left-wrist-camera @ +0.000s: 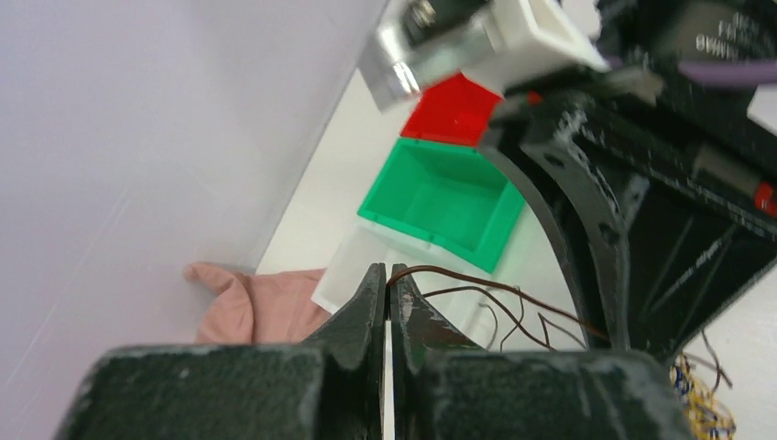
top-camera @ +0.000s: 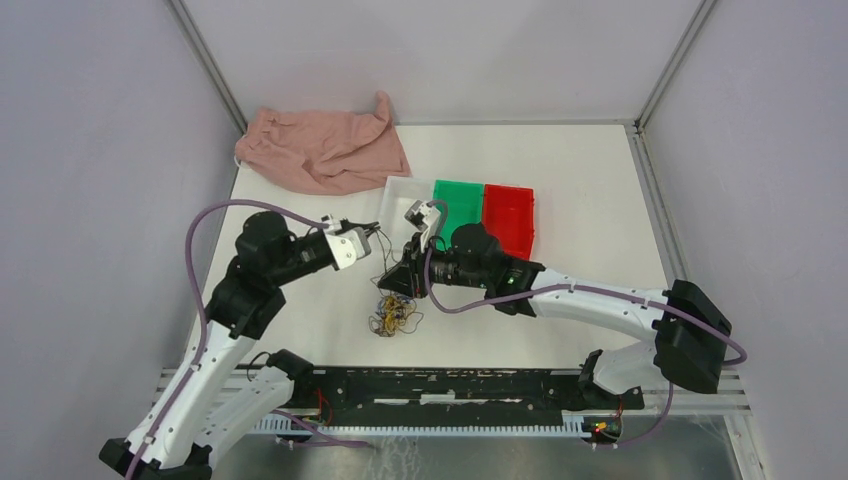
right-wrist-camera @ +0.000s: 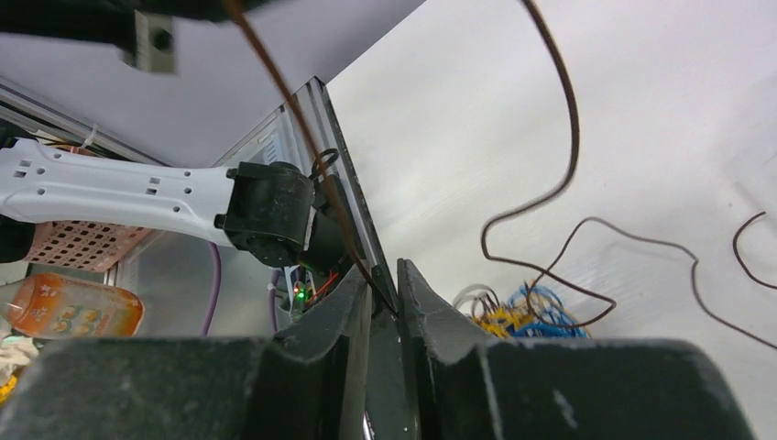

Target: Untangle the cables

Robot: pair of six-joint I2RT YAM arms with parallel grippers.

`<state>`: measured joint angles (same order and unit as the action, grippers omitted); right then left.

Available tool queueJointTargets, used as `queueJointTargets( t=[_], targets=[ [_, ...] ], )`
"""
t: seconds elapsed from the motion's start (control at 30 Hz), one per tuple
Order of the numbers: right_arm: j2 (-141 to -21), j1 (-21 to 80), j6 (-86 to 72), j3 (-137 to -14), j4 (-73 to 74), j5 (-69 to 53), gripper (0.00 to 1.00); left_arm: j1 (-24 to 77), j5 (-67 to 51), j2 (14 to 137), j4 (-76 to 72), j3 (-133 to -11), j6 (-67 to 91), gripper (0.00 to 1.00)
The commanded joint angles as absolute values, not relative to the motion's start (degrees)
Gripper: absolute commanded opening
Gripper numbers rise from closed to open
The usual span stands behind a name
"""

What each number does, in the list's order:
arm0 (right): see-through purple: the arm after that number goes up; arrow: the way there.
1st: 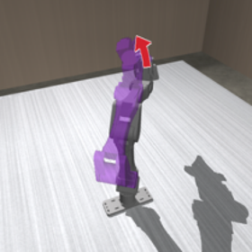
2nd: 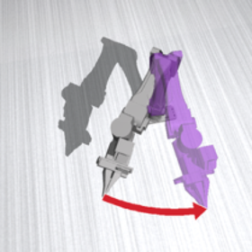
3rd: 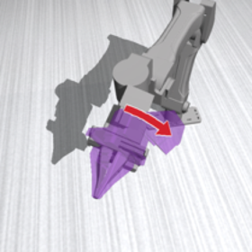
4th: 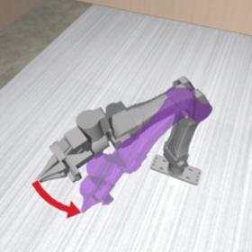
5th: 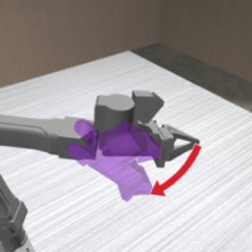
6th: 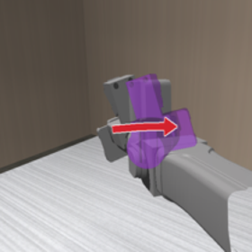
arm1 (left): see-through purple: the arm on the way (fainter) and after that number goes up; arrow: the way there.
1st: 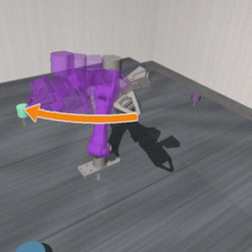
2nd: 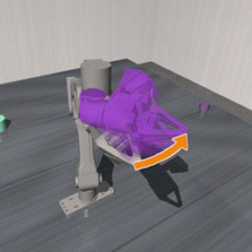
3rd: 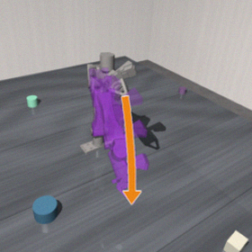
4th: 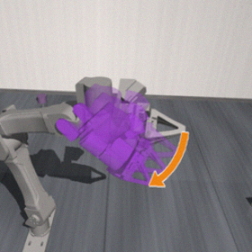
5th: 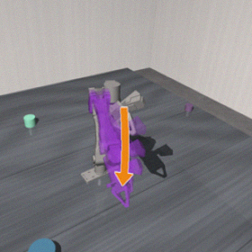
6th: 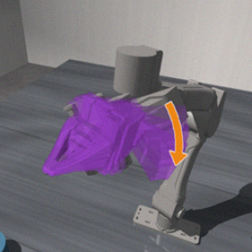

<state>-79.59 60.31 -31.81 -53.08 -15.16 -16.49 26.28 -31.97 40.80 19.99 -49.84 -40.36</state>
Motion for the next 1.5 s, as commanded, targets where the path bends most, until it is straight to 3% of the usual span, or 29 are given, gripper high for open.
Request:
queueJointTargets(
  t=[0.0, 0.27, 0.73, 1.0, 1.3, 1.47],
  targets=[
    [-80.1, 60.3, -36.2, -52.6, -23.1, -18.1, 0.24, 26.4, -30.5, 41.5, 13.6, -56.5, -30.6, 0.03],
    [-84.0, 60.3, -37.6, -55.9, -24.8, -18.5, 0.35, 26.4, -31.0, 42.6, 15.0, -62.3, -26.8, 0.03],
    [-86.5, 60.3, -35.5, -59.2, -24.5, -10.7, 0.43, 26.5, -31.1, 41.9, 15.9, -65.6, -23.1, 0.03],
    [-78.0, 60.3, -30.8, -55.9, -17.0, -10.2, 0.43, 26.4, -29.9, 40.4, 16.3, -64.9, -24.8, 0.03],
    [-72.9, 60.3, -30.5, -53.3, -13.4, -13.7, 0.69, 26.4, -28.8, 41.7, 16.3, -65.4, -21.3, 0.03],
    [-73.8, 60.3, -31.7, -55.5, -16.8, -16.9, 0.71, 26.5, -28.3, 42.0, 16.3, -66.1, -19.1, 0.03]
  ],
)
